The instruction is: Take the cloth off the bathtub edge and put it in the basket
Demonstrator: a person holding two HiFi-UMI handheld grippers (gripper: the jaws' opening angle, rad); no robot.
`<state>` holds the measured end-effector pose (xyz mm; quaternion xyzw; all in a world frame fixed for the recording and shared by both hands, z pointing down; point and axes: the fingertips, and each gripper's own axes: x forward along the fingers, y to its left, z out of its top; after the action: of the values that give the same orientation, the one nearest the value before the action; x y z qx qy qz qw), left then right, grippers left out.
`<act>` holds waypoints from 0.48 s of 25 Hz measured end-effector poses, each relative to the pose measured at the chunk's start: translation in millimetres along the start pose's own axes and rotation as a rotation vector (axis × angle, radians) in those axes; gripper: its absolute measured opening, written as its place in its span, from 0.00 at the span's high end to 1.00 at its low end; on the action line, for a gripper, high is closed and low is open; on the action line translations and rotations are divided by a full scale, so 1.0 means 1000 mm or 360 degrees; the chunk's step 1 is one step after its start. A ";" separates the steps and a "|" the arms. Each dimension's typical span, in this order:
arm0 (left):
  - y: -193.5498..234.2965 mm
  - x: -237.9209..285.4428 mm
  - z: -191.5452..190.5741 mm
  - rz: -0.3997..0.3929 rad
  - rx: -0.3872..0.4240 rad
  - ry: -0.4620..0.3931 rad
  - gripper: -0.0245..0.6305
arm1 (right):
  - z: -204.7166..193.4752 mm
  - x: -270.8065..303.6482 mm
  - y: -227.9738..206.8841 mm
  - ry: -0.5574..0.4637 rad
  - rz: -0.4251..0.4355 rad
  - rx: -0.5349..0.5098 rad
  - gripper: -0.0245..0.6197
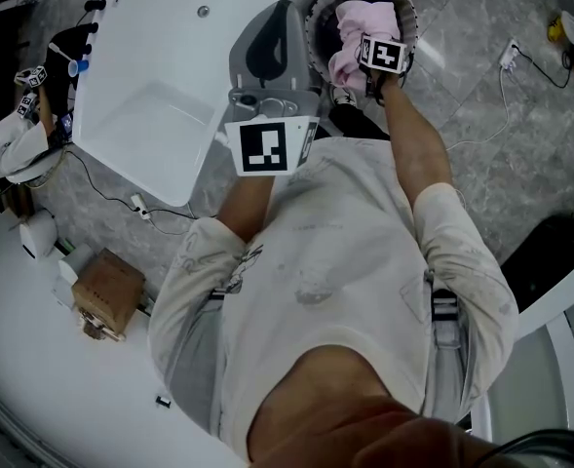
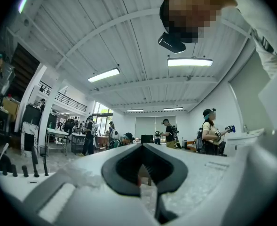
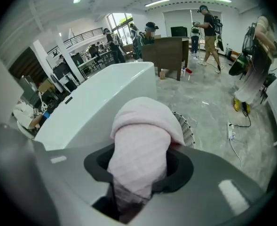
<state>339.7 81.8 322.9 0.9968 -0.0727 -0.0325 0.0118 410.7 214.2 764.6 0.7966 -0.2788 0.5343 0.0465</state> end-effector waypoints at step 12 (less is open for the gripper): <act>0.007 0.004 -0.002 0.0016 -0.0006 0.0008 0.96 | 0.002 0.004 0.000 0.0014 -0.0059 -0.0104 0.45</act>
<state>342.4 74.6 325.2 0.9964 -0.0776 -0.0301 0.0142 413.5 212.2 767.6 0.7973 -0.2812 0.5275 0.0835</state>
